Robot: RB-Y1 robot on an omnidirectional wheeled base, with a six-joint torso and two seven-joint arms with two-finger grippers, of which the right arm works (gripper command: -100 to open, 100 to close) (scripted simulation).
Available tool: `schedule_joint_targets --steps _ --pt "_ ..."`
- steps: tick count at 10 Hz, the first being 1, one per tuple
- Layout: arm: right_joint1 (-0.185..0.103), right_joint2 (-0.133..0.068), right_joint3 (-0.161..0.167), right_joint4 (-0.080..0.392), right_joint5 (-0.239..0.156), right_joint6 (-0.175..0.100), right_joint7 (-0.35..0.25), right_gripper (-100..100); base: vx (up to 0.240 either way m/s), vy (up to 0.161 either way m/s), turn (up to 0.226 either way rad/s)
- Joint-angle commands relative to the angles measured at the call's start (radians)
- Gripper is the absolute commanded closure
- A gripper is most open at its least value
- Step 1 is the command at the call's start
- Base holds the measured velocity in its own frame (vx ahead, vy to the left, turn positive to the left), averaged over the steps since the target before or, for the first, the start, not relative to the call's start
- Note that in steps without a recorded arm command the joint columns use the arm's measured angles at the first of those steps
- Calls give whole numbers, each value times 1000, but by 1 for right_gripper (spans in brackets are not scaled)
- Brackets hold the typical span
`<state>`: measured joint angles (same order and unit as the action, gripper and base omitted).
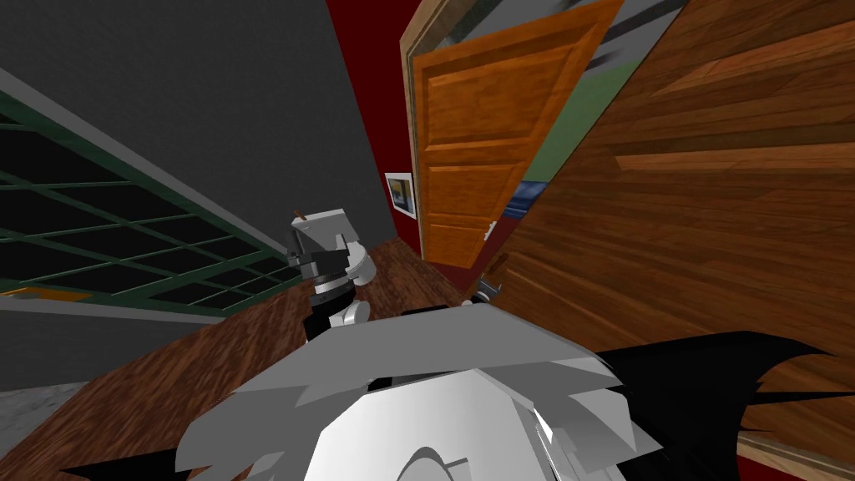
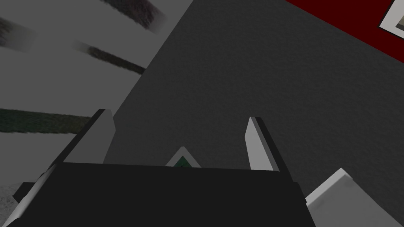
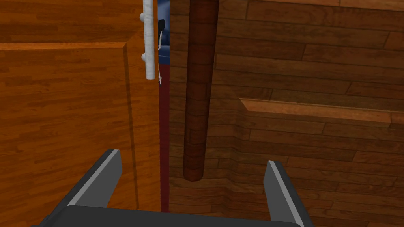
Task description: Push the door open
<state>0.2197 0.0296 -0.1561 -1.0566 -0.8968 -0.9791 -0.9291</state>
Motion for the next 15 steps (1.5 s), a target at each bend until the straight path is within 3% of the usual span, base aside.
schedule_joint_targets --steps 1,2,5,7,9,10,11,15 --pt "1 -29 -1 7 -1 -4 -8 -100 59 -79 13" --pt "2 -44 -2 13 -2 -7 -13 -100 115 -147 39" --pt "4 -61 -3 26 -4 -15 -28 -100 124 -140 27" --pt "6 -53 -5 39 -6 -22 -42 -100 150 -148 30" --pt "7 -26 -6 50 -7 -28 -53 -100 131 -174 25" --pt "3 -33 -5 52 -6 -30 -49 -100 44 -84 16" --pt "3 -33 -5 52 -6 -30 -49 100 -6 11 -23" --pt "3 -33 -5 52 -6 -30 -49 100 -8 14 2"
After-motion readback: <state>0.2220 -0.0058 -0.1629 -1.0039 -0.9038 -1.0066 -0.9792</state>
